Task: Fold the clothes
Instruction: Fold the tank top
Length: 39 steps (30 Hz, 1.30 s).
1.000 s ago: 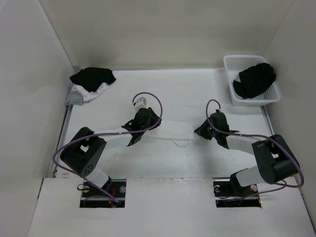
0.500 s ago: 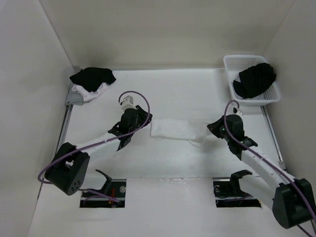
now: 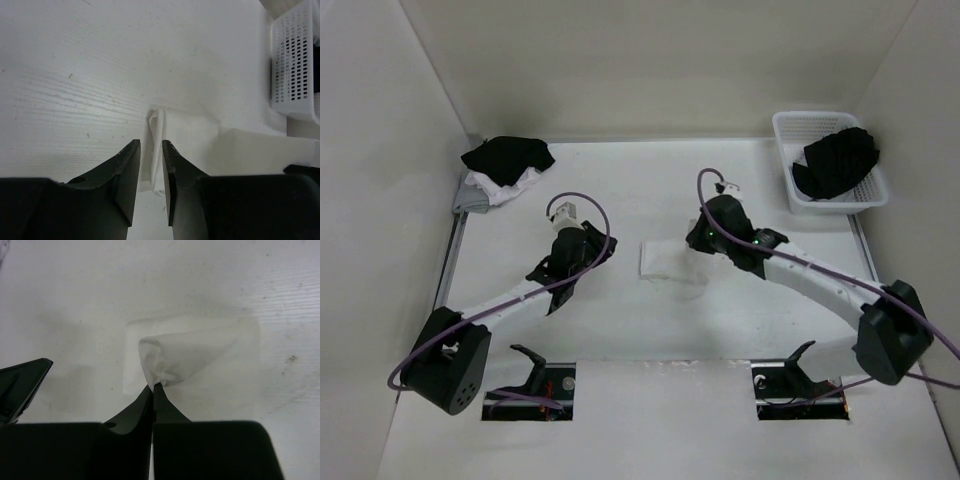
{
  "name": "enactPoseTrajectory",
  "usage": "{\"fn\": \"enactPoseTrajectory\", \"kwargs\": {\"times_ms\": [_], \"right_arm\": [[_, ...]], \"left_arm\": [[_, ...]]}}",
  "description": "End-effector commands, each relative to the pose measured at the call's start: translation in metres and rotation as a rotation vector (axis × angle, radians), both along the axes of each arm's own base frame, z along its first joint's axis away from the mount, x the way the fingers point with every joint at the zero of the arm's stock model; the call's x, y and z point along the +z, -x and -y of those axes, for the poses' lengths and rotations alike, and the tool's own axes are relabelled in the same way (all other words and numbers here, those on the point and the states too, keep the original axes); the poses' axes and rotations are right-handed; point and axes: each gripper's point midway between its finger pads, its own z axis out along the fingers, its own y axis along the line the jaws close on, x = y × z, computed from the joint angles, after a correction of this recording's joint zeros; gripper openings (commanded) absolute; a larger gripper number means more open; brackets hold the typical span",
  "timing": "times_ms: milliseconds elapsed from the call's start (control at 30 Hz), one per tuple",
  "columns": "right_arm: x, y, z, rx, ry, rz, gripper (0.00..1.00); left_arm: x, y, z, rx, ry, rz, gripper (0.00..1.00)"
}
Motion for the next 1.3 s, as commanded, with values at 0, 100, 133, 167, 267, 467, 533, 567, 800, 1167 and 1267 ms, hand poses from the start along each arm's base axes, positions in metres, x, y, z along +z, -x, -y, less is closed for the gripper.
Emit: {"fn": "enactPoseTrajectory", "kwargs": {"times_ms": [0, 100, 133, 167, 267, 467, 533, 567, 800, 1167, 1267], "right_arm": [[0.008, -0.008, -0.030, 0.040, 0.029, 0.001, 0.02], [-0.001, -0.012, -0.062, 0.079, 0.044, -0.030, 0.01], [-0.005, -0.013, -0.070, 0.088, 0.049, -0.039, 0.01], [-0.011, -0.015, -0.081, 0.104, 0.053, -0.054, 0.01], [-0.028, -0.016, -0.113, 0.143, 0.067, -0.085, 0.04], [-0.018, -0.009, -0.141, 0.183, 0.032, -0.052, 0.39], [0.003, -0.004, -0.136, 0.185, -0.010, -0.007, 0.43], [0.015, -0.001, -0.131, 0.187, -0.035, 0.022, 0.44], [0.045, 0.010, -0.045, 0.092, -0.133, 0.216, 0.16], [0.004, -0.001, 0.097, -0.263, -0.221, 0.371, 0.40], [0.000, -0.012, 0.110, -0.312, -0.228, 0.399, 0.60]], "left_arm": [[0.010, 0.000, -0.005, -0.002, 0.037, 0.034, 0.24], [0.008, 0.000, -0.012, 0.007, 0.043, 0.033, 0.24], [0.008, 0.000, -0.014, 0.012, 0.045, 0.035, 0.24], [0.008, 0.000, -0.016, 0.017, 0.047, 0.038, 0.24], [0.006, -0.001, -0.023, 0.028, 0.045, 0.037, 0.26], [0.008, -0.002, -0.025, 0.019, 0.035, 0.044, 0.38], [0.014, -0.003, -0.021, 0.011, 0.031, 0.057, 0.39], [0.017, -0.004, -0.019, 0.006, 0.031, 0.065, 0.39], [0.029, -0.008, 0.000, -0.019, -0.028, 0.102, 0.43], [0.010, -0.018, -0.007, 0.006, -0.098, 0.045, 0.60], [-0.008, -0.017, -0.030, 0.061, -0.116, -0.009, 0.62]]}}
